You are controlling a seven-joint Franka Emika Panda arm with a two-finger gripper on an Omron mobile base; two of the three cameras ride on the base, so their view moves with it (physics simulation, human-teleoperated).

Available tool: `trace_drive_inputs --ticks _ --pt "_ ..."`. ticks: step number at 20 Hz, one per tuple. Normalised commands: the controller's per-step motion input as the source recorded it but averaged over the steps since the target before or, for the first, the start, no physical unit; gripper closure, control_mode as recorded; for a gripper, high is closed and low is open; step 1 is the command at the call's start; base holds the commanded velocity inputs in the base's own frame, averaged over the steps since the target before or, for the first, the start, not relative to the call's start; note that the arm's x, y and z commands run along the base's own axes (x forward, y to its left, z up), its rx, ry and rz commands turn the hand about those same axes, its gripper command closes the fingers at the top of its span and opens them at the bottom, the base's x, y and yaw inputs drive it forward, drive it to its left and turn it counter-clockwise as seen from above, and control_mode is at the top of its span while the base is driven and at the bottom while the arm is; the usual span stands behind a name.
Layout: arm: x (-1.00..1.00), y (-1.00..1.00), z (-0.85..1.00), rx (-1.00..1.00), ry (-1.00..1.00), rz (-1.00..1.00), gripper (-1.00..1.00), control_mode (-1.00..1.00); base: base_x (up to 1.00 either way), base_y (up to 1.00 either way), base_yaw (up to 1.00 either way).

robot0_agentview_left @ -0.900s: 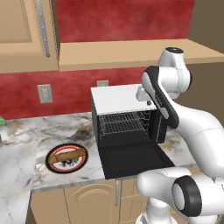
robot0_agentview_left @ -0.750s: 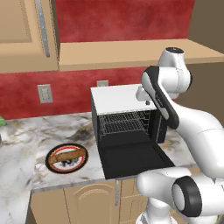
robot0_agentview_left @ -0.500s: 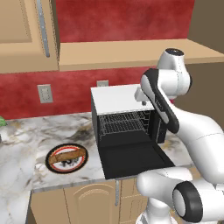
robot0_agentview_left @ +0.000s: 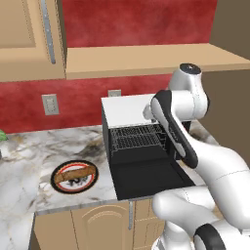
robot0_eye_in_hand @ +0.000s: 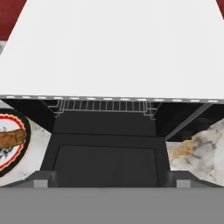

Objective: Pull the toaster oven rack outwards. Pick up the baguette from the plate and place it on the toaster oven rack. Close the toaster oven door fully and set the temperature to the lowest setting.

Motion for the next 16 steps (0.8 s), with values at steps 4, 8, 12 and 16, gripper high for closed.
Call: trace_drive_inputs --ticks 4,8,12,16 --pt "-0.26 0.32 -0.16 -0.02 -0.06 0.0 -1.0 -1.0 0.0 0.0 0.0" --pt "-0.26 0.24 -0.31 -0.03 0.0 -0.05 -1.0 -1.0 0.0 0.0 0.0" --pt "-0.25 0.14 -0.33 -0.05 0.0 -0.06 -1.0 -1.0 0.0 0.0 0.0" --pt "-0.13 0.06 -0.34 -0.09 -0.01 -0.05 -1.0 -1.0 0.0 0.0 0.0"
